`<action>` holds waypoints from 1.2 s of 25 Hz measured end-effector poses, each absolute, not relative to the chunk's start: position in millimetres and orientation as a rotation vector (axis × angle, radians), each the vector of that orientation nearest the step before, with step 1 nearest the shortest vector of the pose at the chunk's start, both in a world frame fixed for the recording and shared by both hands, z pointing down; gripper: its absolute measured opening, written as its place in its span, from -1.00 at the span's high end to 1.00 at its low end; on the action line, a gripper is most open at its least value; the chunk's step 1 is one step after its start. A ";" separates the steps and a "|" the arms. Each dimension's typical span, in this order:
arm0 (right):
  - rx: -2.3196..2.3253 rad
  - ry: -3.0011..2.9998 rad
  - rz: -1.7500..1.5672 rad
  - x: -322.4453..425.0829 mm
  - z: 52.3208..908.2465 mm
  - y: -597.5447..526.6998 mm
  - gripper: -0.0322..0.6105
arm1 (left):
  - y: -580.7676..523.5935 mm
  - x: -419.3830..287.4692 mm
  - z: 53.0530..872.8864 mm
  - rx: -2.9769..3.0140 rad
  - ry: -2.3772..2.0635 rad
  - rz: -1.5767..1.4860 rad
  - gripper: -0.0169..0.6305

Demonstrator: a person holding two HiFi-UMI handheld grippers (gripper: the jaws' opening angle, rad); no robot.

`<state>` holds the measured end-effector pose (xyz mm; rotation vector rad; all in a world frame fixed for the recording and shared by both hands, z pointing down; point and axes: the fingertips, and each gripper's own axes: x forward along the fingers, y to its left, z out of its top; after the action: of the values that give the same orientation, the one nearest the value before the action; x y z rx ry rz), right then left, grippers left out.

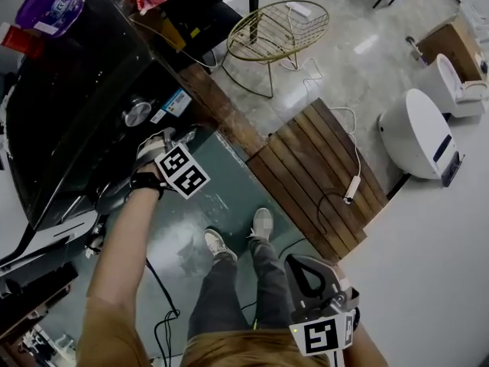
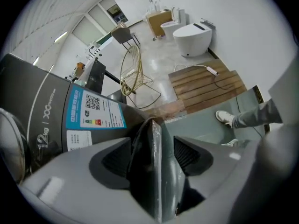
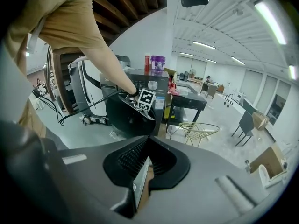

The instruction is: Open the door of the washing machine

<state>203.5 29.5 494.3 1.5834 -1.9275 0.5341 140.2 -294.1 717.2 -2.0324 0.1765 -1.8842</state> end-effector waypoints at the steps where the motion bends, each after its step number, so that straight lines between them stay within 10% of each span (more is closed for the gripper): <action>1: 1.587 -1.932 0.540 202.5 495.8 31.2 0.89 | -298.3 142.4 718.3 -2.023 0.190 -1.893 -0.10; 11: 1.601 -1.930 0.595 207.1 504.2 49.0 0.89 | -333.4 129.6 740.4 -1.715 0.201 -2.061 0.37; 30: 1.594 -1.937 0.685 190.6 514.7 43.8 0.89 | -212.9 133.1 772.2 -1.742 -0.229 -2.095 0.45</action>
<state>190.6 43.8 514.7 1.5941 -1.9369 0.6849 133.1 -212.9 772.2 -1.7415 -0.2285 -2.0954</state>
